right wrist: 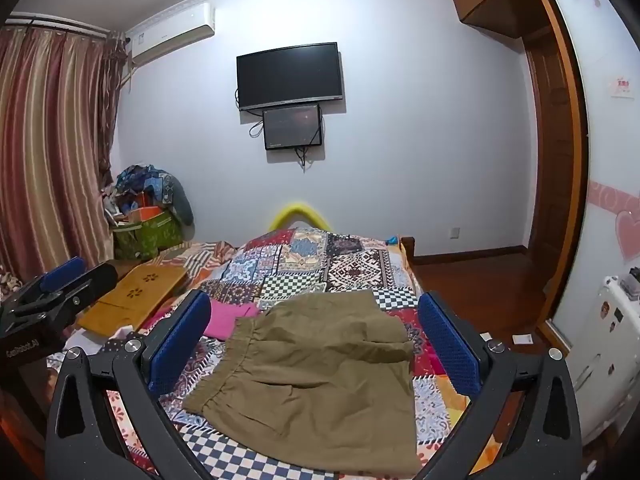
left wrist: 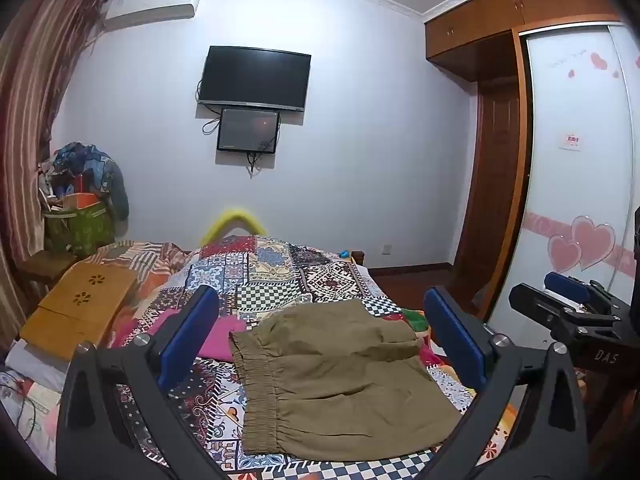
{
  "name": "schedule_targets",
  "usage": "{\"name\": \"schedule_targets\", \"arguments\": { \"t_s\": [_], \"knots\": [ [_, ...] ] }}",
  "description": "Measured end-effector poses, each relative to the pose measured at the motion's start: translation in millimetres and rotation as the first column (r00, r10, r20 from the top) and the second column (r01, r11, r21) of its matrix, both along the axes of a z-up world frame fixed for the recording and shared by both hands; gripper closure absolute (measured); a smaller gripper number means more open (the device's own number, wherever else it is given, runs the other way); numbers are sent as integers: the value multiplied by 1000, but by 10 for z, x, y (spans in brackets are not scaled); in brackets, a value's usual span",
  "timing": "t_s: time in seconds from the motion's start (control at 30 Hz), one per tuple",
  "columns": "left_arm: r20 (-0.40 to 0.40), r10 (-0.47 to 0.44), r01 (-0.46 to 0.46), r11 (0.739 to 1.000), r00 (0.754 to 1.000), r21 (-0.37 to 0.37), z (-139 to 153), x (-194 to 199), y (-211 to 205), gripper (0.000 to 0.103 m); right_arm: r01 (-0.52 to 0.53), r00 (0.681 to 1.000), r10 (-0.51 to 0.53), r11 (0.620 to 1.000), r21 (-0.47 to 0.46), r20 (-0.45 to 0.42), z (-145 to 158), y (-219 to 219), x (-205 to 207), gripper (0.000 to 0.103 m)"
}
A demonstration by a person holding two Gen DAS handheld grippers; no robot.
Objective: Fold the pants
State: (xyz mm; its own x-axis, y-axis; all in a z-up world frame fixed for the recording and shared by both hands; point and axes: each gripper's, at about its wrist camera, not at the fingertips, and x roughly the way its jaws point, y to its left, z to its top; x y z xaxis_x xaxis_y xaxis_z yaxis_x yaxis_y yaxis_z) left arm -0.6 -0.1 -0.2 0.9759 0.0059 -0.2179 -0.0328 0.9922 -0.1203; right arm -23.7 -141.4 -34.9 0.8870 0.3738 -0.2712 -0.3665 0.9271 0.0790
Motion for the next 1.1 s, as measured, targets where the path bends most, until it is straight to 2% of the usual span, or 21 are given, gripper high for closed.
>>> {"name": "schedule_targets", "arguments": {
  "t_s": [0.27, 0.33, 0.5, 0.53, 1.1],
  "knots": [
    [11, -10, 10, 1000, 1000, 4, -7, -135, -17, 0, 4, 1000, -4, 1000, 5, -10, 1, 11, -7, 0],
    [-15, 4, -4, 1000, 1000, 8, -39, -34, 21, 0, 4, 1000, -4, 1000, 9, -14, 3, 14, -21, 0],
    [-18, 6, -6, 1000, 1000, 9, -59, -87, 57, 0, 0, 1000, 0, 1000, 5, -25, -78, 100, -11, 0],
    [-26, 8, -7, 1000, 1000, 16, -42, 11, 31, 0, -3, 999, 4, 1000, 12, -36, -89, 68, -2, 0],
    [-41, 15, -15, 1000, 999, 7, -52, 36, 32, 0, -7, 999, 7, 1000, 9, -50, -77, 68, 15, 0]
  ]
}}
